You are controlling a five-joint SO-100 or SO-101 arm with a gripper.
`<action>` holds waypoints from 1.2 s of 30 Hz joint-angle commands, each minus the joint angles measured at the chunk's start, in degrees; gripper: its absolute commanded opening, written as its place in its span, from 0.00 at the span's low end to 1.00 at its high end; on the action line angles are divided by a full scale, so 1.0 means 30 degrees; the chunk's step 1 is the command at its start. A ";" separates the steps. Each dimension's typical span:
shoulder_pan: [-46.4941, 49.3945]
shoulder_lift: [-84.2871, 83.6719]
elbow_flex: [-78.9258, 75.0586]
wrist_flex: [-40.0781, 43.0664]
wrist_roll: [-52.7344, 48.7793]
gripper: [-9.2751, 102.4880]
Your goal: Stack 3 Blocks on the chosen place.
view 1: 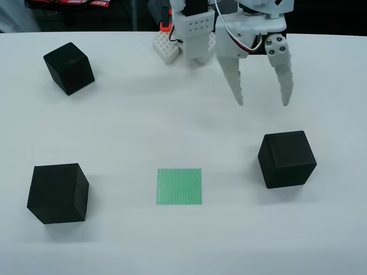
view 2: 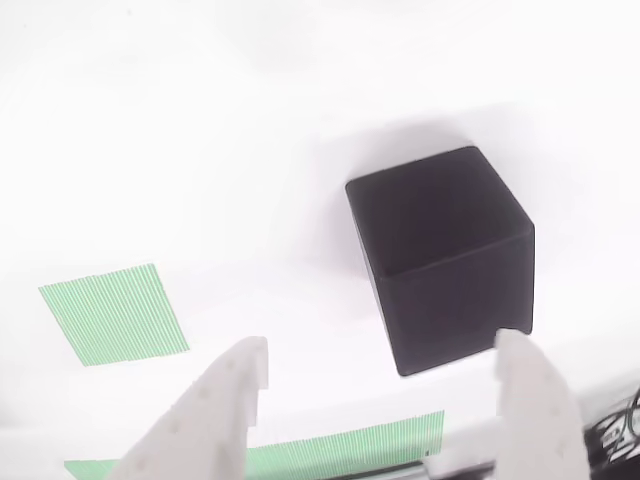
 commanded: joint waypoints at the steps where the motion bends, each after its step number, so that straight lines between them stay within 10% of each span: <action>1: -0.0146 -0.1318 -0.1992 0.0937 -0.1025 0.39; 36: -0.0146 -1.1836 -0.8145 -0.1934 -0.4746 0.49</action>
